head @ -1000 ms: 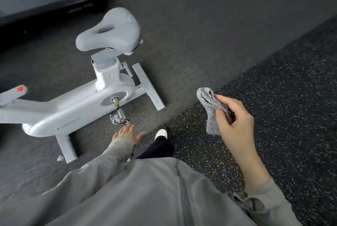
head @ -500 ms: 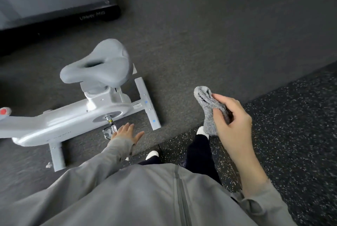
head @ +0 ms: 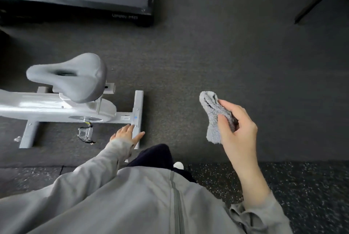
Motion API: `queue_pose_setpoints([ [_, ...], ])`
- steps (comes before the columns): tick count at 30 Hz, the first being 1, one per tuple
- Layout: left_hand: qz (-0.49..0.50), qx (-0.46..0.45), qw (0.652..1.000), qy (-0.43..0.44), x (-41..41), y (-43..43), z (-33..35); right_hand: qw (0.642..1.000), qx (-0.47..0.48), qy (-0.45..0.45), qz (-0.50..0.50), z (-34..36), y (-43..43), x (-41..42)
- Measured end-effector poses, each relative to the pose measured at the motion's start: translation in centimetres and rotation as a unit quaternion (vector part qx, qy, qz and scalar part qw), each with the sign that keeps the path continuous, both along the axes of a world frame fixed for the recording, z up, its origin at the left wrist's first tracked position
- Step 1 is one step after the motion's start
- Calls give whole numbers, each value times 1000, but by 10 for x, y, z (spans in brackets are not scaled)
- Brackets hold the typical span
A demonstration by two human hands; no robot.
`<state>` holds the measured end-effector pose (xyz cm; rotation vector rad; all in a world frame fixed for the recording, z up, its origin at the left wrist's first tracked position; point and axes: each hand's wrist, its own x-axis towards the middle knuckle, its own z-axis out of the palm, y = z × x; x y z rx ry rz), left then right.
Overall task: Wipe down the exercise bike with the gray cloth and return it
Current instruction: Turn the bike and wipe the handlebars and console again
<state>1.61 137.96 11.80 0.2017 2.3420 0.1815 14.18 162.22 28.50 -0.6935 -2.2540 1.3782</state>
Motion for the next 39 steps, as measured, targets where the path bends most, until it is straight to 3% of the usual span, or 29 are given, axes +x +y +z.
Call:
queue_pose_setpoints([
  [8,96,-15,995,-35,-77,47,-20,998,7,-1,67,-13,62,-115],
  [11,67,-23,996,-48,-124,67,-32,996,14,-6,85,-22,79,-177],
  [23,161,8,987,-7,-319,125,-20,981,-13,-9,193,-13,122,-417],
  [30,296,-18,954,-46,-390,132,-31,947,-10,-15,321,-23,148,-573],
  [33,302,-30,952,-44,-427,149,-20,924,-6,-25,383,-22,161,-645],
  [39,456,6,890,24,-501,170,8,876,5,-29,481,-15,157,-765],
])
